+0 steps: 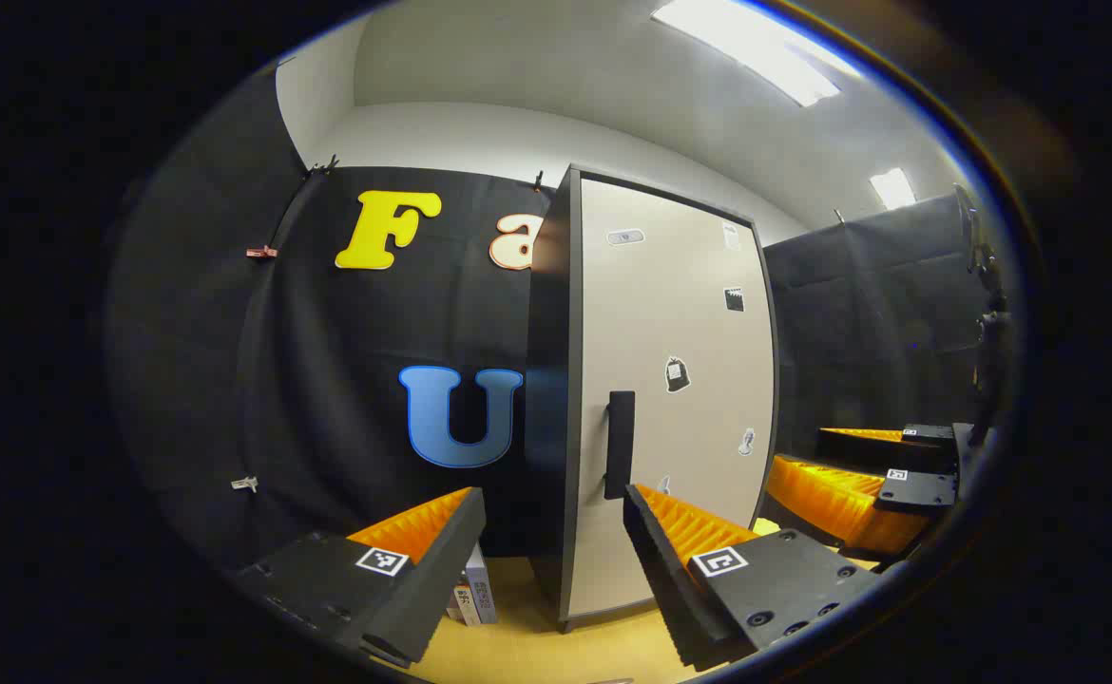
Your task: Open the cabinet door with the right hand, grasp the bottle in the cabinet with the left hand and place it on the coaster, then close the cabinet door with the right hand.
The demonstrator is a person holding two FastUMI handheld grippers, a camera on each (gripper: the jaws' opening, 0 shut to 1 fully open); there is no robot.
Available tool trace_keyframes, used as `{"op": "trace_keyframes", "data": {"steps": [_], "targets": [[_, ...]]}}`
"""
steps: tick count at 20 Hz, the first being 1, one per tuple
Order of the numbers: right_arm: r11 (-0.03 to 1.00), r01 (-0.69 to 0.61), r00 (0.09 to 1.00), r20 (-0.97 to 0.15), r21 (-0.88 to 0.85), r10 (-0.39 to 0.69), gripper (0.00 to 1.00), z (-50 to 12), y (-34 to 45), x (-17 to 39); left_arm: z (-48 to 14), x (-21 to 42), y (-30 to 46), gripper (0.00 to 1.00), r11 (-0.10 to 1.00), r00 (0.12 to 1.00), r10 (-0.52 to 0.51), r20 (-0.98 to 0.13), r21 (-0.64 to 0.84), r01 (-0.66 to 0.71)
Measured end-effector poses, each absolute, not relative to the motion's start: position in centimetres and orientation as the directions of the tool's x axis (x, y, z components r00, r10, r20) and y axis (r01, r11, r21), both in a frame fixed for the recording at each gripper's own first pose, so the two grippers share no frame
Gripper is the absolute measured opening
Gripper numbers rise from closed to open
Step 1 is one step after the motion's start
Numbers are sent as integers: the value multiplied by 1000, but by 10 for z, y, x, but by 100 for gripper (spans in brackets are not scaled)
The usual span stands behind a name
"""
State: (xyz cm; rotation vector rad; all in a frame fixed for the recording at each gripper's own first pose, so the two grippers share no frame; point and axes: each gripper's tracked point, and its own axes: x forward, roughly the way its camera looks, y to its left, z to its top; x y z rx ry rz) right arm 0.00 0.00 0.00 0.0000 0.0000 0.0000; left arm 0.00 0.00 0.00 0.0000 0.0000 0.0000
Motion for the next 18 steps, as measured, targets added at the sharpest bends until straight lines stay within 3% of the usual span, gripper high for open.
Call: {"op": "trace_keyframes", "data": {"steps": [18], "targets": [[1000,11,1000,1,-6,-11,98,3,6,-11,-1,-8,-1,92,999,1000,-23,4,-24,23]]}}
